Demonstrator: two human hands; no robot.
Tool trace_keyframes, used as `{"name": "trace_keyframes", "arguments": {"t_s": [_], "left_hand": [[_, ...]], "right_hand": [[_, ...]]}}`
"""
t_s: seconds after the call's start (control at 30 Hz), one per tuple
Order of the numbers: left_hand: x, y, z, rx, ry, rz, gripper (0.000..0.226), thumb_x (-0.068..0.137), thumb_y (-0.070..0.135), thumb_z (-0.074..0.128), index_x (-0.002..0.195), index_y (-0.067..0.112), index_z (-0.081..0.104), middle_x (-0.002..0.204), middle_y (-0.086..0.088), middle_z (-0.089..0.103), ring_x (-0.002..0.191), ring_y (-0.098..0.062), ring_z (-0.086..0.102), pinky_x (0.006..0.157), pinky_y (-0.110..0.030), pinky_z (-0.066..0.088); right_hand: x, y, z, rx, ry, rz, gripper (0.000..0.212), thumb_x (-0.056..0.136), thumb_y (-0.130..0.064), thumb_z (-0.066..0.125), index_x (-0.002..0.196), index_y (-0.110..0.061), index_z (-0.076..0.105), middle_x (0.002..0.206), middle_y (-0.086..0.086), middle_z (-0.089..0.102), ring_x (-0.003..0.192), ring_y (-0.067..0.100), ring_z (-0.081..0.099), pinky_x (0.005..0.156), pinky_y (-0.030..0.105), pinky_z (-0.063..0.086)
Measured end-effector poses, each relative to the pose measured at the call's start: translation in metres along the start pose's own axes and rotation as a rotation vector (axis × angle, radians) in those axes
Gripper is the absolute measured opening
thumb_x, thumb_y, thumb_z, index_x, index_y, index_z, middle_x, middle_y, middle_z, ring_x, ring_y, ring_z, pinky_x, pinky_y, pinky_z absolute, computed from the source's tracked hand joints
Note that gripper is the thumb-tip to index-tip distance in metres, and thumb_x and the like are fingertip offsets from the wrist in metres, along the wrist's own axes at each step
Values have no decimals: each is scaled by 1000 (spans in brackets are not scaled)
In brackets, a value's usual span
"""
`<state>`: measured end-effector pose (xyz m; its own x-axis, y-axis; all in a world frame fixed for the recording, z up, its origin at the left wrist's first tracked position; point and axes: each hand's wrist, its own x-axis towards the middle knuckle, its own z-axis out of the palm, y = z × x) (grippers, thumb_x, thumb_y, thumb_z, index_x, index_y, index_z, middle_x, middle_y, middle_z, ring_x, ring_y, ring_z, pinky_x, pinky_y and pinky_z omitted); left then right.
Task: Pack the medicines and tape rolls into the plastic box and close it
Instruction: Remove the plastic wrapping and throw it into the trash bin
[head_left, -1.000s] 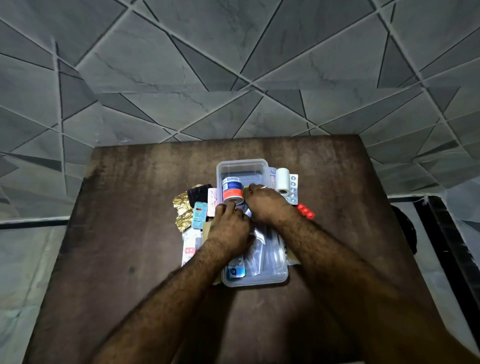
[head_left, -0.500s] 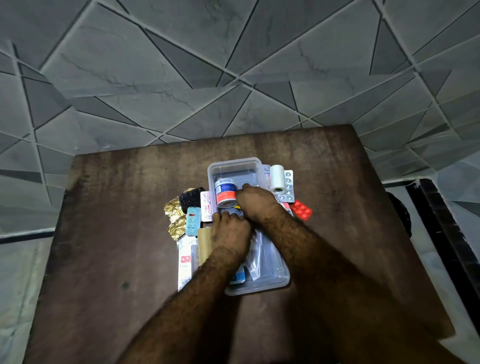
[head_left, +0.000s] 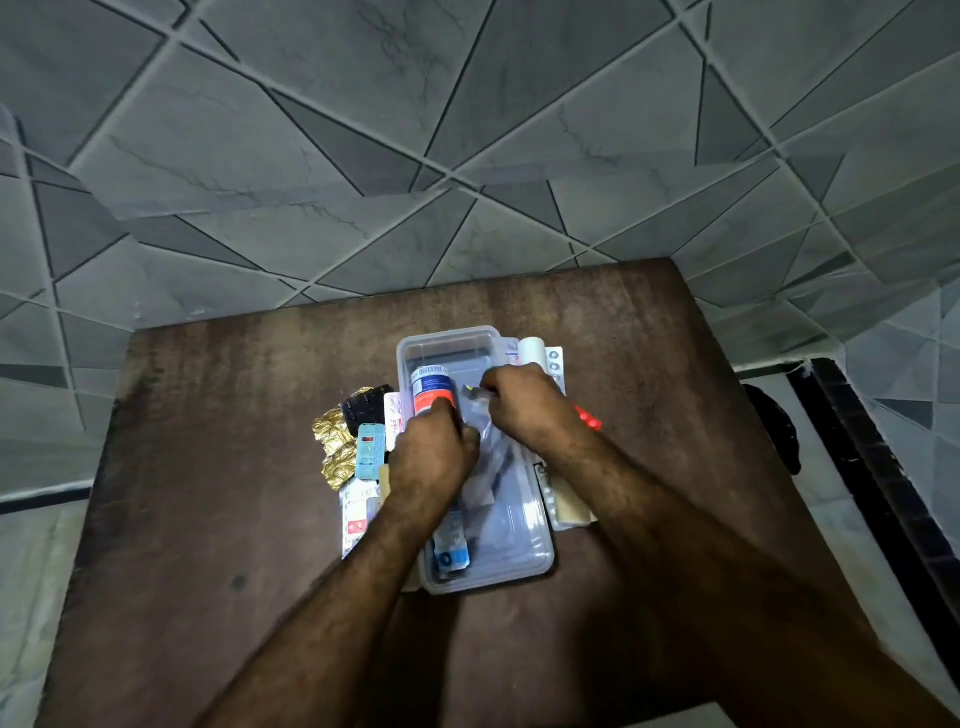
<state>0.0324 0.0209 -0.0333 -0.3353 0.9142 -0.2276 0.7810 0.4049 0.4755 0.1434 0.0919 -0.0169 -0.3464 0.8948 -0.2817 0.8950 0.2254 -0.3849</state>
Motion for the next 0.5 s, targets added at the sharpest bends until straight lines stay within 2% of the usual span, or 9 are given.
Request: {"name": "trace_keyframes", "arguments": {"t_s": [0.1,0.17,0.23,0.37,0.5], "left_hand": [[5,6,-11,-268,6,-89,20,79,31,53,91,18,61,81,-12,72,74,-34,70,73,-37,57],[3,15,-15,-499,-20,-144,10,79,22,57,87,19,63,71,-3,71,62,-24,72,70,-40,61],[-1,26,-18,-679,-15,-179,12,81,9,61,91,16,65,71,0,71,61,-21,73,71,-41,61],[-7,54,-15,-862,3,-198,11,83,7,63,92,8,68,74,-4,71,61,-17,71,77,-41,61],[-13,95,-4,-1021,-51,-168,7,84,1,62,85,3,68,77,-9,68,56,-12,67,75,-37,60]], "right_hand": [[-14,15,-10,188,86,71,22,78,-10,51,93,-12,68,91,12,71,90,31,65,75,34,53],[-22,23,-15,286,109,90,21,78,-12,51,90,-13,69,84,11,72,81,30,68,75,40,56],[-29,29,-18,380,119,102,20,81,-18,52,91,-13,69,85,11,72,79,29,69,75,44,58],[-45,43,-30,531,185,108,26,86,-30,52,98,-17,71,94,5,75,84,23,70,79,42,57],[-63,72,-54,677,292,143,19,90,-23,55,97,-19,72,87,-1,75,79,16,70,76,36,56]]}}
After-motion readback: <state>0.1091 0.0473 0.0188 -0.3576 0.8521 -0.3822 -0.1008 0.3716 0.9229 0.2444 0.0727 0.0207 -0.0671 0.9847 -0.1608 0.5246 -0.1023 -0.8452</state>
